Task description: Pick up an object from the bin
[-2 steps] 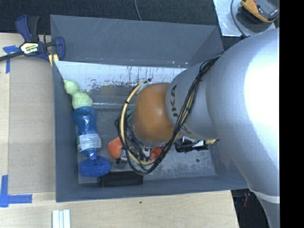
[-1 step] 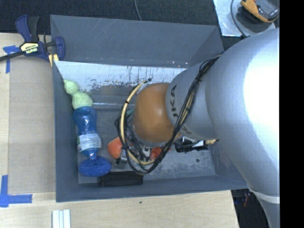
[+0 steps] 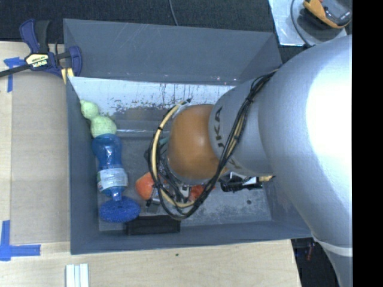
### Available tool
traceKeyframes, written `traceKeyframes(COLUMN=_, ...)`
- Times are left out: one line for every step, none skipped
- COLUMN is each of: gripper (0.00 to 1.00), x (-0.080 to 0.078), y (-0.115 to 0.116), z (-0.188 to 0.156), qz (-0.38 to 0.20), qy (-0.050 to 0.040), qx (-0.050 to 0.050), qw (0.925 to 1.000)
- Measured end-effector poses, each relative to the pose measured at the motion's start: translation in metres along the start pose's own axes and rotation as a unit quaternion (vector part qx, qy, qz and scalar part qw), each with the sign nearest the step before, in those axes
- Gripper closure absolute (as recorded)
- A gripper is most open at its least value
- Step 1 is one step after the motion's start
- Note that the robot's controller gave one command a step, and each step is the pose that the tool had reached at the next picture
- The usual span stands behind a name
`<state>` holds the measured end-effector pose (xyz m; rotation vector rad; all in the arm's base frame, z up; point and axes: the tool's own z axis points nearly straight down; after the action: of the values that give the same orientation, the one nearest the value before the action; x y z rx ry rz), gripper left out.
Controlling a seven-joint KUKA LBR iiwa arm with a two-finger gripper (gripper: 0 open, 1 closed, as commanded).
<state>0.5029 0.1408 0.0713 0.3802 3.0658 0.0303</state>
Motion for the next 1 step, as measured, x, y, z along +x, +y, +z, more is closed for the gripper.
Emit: traceKeyframes(gripper=1.0, x=-0.0001, y=-0.0001, z=0.0, qz=0.0, qy=-0.0001, qx=0.0, qw=1.0)
